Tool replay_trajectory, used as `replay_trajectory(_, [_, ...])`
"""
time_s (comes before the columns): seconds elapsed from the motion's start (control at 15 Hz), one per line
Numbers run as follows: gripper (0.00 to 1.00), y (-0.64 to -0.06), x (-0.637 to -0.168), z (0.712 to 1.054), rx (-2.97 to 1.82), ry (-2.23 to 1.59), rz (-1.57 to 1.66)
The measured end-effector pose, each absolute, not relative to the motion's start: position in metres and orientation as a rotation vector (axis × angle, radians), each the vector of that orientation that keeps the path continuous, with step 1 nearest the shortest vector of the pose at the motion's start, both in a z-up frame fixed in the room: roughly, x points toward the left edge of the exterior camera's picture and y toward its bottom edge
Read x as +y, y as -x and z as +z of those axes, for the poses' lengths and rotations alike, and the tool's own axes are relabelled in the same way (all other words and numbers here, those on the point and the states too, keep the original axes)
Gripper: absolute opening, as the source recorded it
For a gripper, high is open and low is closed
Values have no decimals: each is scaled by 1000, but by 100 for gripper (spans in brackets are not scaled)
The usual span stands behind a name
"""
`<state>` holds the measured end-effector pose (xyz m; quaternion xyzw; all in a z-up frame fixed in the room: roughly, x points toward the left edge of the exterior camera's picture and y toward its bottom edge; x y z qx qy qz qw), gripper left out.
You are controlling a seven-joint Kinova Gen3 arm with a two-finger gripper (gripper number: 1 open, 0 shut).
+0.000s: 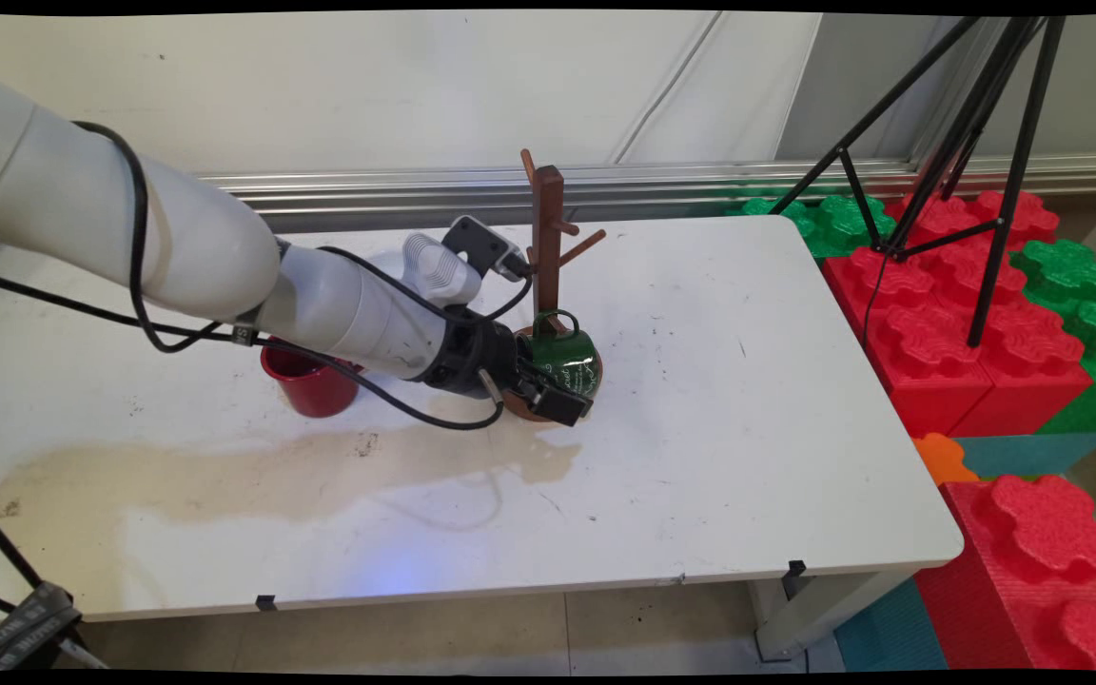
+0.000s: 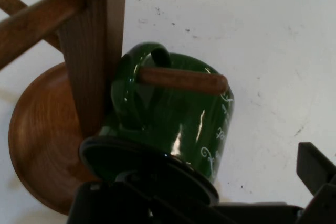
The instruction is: Pick up the green mug from the rack
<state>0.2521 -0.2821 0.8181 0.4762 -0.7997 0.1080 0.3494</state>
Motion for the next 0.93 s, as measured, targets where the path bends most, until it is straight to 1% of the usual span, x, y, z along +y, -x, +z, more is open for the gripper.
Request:
replay_trajectory(0.47, [100, -252, -279, 813, -2048, -1235, 300])
replay_trajectory(0.53, [0, -252, -279, 813, -2047, -1234, 300])
replay_trajectory(0.93, [0, -252, -277, 809, -2031, -1231, 305])
